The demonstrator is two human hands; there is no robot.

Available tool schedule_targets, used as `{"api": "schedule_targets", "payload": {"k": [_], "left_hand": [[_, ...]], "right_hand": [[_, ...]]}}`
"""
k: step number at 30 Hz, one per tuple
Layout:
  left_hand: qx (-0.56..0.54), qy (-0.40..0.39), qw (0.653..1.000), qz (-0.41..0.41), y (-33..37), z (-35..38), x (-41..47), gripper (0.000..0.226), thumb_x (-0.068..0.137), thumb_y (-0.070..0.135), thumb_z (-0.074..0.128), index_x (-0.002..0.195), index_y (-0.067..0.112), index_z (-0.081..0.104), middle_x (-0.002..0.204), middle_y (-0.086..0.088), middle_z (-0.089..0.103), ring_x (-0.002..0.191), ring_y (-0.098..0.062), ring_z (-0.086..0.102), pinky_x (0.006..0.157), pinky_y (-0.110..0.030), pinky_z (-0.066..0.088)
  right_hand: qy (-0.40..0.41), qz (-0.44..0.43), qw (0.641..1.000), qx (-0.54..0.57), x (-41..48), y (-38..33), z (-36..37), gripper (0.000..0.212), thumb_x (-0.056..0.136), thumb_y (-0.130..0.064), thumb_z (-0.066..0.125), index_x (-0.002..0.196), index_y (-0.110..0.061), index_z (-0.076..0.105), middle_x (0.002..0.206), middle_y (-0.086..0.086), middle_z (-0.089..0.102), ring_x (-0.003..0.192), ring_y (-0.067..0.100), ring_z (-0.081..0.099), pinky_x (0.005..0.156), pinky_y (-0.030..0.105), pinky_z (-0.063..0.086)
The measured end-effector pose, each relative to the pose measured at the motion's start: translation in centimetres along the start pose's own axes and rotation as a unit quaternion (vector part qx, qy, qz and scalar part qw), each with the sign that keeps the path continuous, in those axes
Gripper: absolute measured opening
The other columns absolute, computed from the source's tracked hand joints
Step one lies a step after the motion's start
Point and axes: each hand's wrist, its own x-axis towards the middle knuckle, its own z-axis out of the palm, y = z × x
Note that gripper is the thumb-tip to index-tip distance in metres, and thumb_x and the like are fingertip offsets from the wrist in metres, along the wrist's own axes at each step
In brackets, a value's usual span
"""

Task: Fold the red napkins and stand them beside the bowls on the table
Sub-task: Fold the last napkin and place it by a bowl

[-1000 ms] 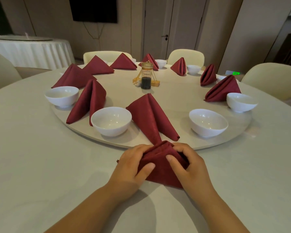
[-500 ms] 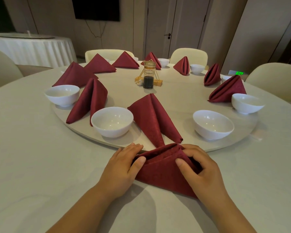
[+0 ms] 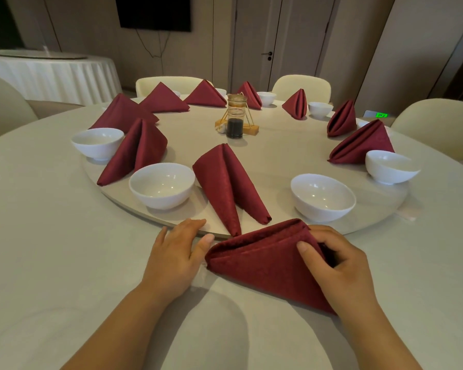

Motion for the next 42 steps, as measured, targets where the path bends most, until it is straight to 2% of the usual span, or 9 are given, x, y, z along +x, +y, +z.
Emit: {"api": "schedule_targets", "payload": {"k": [8, 10, 12, 17, 24, 27, 31, 35, 42], "left_hand": [[0.122, 0.087, 0.986, -0.075, -1.0, -0.4, 0.4, 0.071, 0.080, 0.051, 0.015, 0.133, 0.016, 0.046, 0.140, -0.004, 0.044, 0.140, -0.021, 0.018, 0.113, -0.036, -0.003], [0.104, 0.162, 0.981, -0.034, -1.1, -0.5, 0.3, 0.059, 0.087, 0.044, 0.027, 0.123, 0.007, 0.056, 0.127, -0.014, 0.055, 0.131, -0.029, 0.034, 0.111, -0.042, 0.010], [0.074, 0.204, 0.973, 0.075, -0.6, -0.2, -0.1, 0.050, 0.094, 0.040, 0.028, 0.115, 0.007, 0.059, 0.115, -0.015, 0.062, 0.118, -0.025, 0.043, 0.105, -0.040, 0.019], [-0.010, 0.064, 0.973, 0.223, 1.7, 0.7, -1.1, 0.043, 0.099, 0.044, 0.017, 0.124, 0.021, 0.044, 0.123, -0.006, 0.059, 0.120, -0.011, 0.041, 0.109, -0.022, 0.013], [-0.032, 0.025, 0.978, 0.203, 0.8, 1.7, -1.2, 0.077, 0.091, 0.063, 0.005, 0.131, 0.016, 0.050, 0.132, -0.001, 0.052, 0.126, 0.006, 0.020, 0.106, -0.007, -0.004], [-0.010, 0.015, 0.984, 0.180, 0.6, 1.8, -1.3, 0.089, 0.082, 0.071, -0.005, 0.132, 0.021, 0.049, 0.135, 0.003, 0.050, 0.127, 0.002, 0.024, 0.106, -0.009, -0.008], [0.046, -0.007, 0.989, 0.138, 0.4, 1.4, -1.1, 0.088, 0.086, 0.067, -0.005, 0.126, 0.017, 0.056, 0.127, -0.001, 0.057, 0.125, -0.018, 0.045, 0.110, -0.029, 0.013], [0.121, 0.032, 0.985, 0.121, 0.1, 1.1, -0.8, 0.069, 0.098, 0.048, 0.008, 0.108, 0.011, 0.066, 0.102, -0.005, 0.066, 0.101, -0.025, 0.059, 0.088, -0.046, 0.043], [0.096, 0.041, 0.993, 0.057, -0.8, 1.1, -0.4, 0.054, 0.087, 0.038, 0.028, 0.106, 0.007, 0.068, 0.104, -0.013, 0.064, 0.102, -0.035, 0.060, 0.088, -0.047, 0.044]], "right_hand": [[-0.007, 0.001, 1.000, -0.006, 0.0, 0.2, 0.1, 0.021, 0.065, -0.043, 0.053, 0.081, -0.036, 0.065, 0.091, -0.022, 0.065, 0.088, -0.005, 0.059, 0.076, 0.004, 0.039], [-0.009, -0.004, 1.000, -0.010, 0.0, 0.1, 0.1, 0.020, 0.065, -0.042, 0.053, 0.080, -0.036, 0.065, 0.090, -0.023, 0.064, 0.088, -0.005, 0.059, 0.075, 0.004, 0.039], [-0.012, -0.010, 1.000, -0.019, 0.0, 0.0, 0.1, 0.020, 0.065, -0.043, 0.053, 0.079, -0.039, 0.066, 0.090, -0.026, 0.064, 0.090, -0.005, 0.058, 0.077, 0.004, 0.039], [-0.022, -0.006, 0.999, -0.048, 0.0, -0.1, 0.2, 0.021, 0.062, -0.048, 0.052, 0.078, -0.054, 0.064, 0.094, -0.034, 0.061, 0.097, -0.005, 0.053, 0.082, 0.004, 0.037], [-0.050, 0.002, 0.998, -0.028, 0.0, -0.2, 0.1, 0.022, 0.065, -0.045, 0.049, 0.078, -0.037, 0.065, 0.092, -0.023, 0.063, 0.093, 0.000, 0.057, 0.078, 0.005, 0.038], [-0.055, -0.003, 0.998, -0.036, 0.0, -0.2, 0.0, 0.024, 0.065, -0.044, 0.050, 0.082, -0.036, 0.065, 0.093, -0.021, 0.063, 0.093, 0.001, 0.058, 0.076, 0.005, 0.039], [-0.062, -0.010, 0.997, -0.046, 0.0, -0.3, -0.1, 0.023, 0.066, -0.044, 0.052, 0.083, -0.035, 0.065, 0.092, -0.017, 0.063, 0.089, 0.001, 0.059, 0.074, 0.005, 0.039], [-0.061, 0.005, 0.996, -0.058, 0.1, 0.0, -0.1, 0.010, 0.072, -0.033, 0.058, 0.080, -0.037, 0.064, 0.087, -0.020, 0.063, 0.086, -0.001, 0.059, 0.073, 0.004, 0.039], [-0.010, 0.014, 0.998, -0.060, 0.0, 0.1, 0.1, 0.012, 0.076, -0.018, 0.058, 0.072, -0.027, 0.064, 0.086, -0.019, 0.064, 0.083, -0.005, 0.058, 0.073, 0.003, 0.038]]}}
